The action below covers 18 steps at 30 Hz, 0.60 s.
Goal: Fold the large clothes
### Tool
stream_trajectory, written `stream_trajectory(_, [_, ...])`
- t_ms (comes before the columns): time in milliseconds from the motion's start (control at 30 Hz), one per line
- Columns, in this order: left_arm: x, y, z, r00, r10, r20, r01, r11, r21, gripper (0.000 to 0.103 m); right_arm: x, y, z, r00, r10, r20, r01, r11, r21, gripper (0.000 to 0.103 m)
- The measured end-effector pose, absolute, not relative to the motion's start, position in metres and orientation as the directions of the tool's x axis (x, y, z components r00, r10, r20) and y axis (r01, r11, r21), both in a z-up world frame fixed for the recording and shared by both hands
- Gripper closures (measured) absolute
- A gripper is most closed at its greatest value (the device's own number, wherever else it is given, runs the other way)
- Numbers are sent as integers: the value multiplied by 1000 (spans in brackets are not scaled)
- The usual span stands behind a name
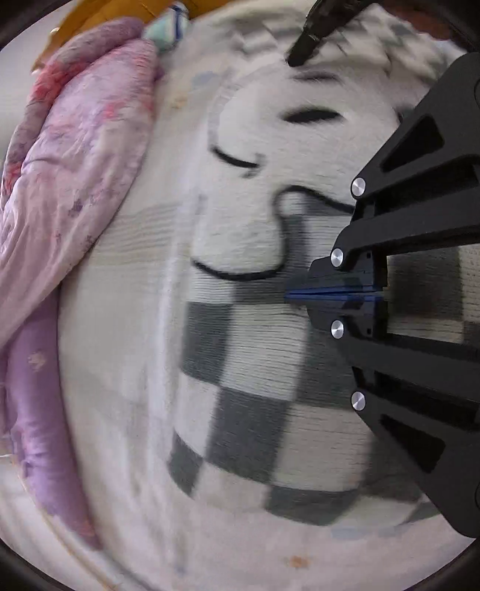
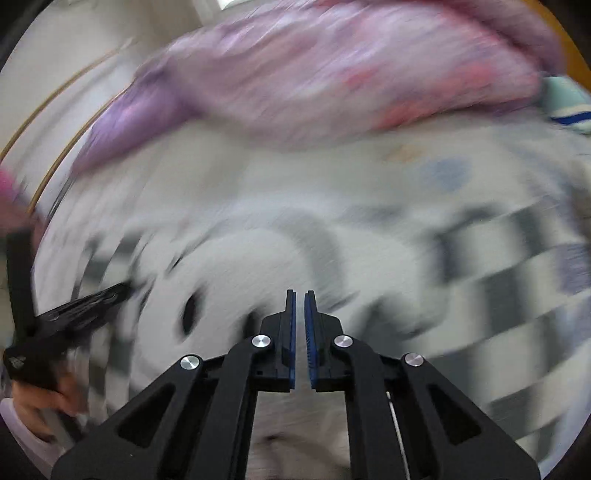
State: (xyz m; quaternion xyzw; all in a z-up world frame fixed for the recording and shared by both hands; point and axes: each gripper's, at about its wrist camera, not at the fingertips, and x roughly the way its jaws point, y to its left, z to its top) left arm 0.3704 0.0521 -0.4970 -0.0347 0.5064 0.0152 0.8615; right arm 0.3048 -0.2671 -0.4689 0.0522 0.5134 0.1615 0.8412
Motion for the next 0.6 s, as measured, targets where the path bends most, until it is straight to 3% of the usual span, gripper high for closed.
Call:
stream_trajectory(100, [336,77,-499,472,24,-881,-29,1000,12,102,274,-273,-479,478,242,-844,-299,949,103,103])
stream_trajectory(167, [315,109,-493,456,120,-882,-48,993,110,101,256,-315,-471,488,102,-867,-195,981,6,102])
stream_trajectory(267, [285,171,-488,413,125,-902,-98,991,92,101,231,-417,-477,448,-46,-893,-15,998,-59,103])
stream_trajectory(300, [280,183,-494,335,298,-894,-144,954,264,101,221,-452,-477,435,-73,-897,56,997,-54,103])
stream_trajectory(333, [276,193,-500,261,382,-886,-163,923,349,102,216,-466,-474,422,-79,-903,78,996,-50,103])
stream_trajectory(367, [271,202,-500,231,369,-900,-193,924,329,103,212,-472,-471,398,-142,-906,111,988,-106,97])
stream_trajectory(400, [261,213,-491,250,277,-928,-272,940,208,103,211,-475,-469,361,-232,-903,147,971,-191,97])
stream_trajectory(433, [253,212,-480,283,211,-936,-313,942,118,103,211,-476,-462,354,-200,-913,169,974,-148,97])
stream_trajectory(533, [252,158,-455,372,183,-910,-233,967,99,102,217,-442,-430,454,-22,-891,179,982,67,97])
stream_trajectory(600, [260,112,-452,420,19,-907,-155,987,-51,102,220,-400,-421,491,80,-867,120,980,159,97])
